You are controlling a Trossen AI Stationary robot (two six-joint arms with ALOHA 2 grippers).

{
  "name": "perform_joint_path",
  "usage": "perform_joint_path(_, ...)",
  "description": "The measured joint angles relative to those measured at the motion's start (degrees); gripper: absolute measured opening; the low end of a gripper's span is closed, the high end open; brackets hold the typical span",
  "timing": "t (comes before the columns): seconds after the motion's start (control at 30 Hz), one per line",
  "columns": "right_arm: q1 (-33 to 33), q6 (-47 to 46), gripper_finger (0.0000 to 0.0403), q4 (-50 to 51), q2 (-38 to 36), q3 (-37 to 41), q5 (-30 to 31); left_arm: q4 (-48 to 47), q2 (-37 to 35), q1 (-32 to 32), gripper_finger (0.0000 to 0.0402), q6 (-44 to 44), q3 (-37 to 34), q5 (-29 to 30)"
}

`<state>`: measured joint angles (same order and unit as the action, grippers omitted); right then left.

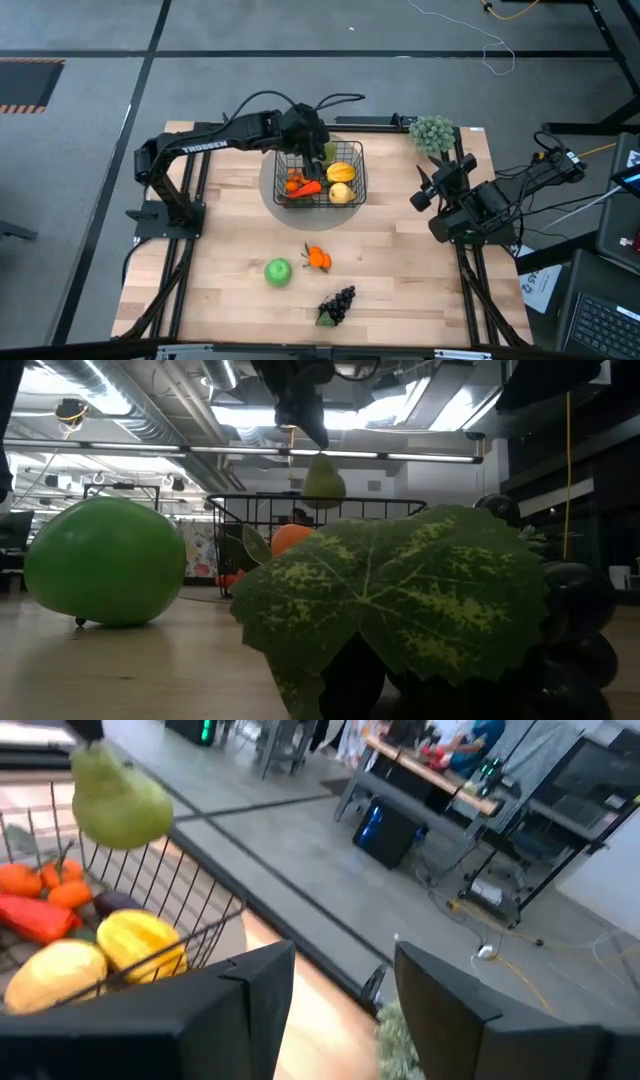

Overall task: Build produce basket
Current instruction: Put the green pear into the wire basket

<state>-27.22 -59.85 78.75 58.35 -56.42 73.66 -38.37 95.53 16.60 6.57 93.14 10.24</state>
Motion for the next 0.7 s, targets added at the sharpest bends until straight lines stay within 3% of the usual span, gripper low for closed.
perform_joint_path(0.7, 0.00, 4.63, 0.0174, -2.37, 0.00, 0.00, 2.46, 2.11, 0.00, -0.07, 0.0000, 0.00, 0.00, -0.26)
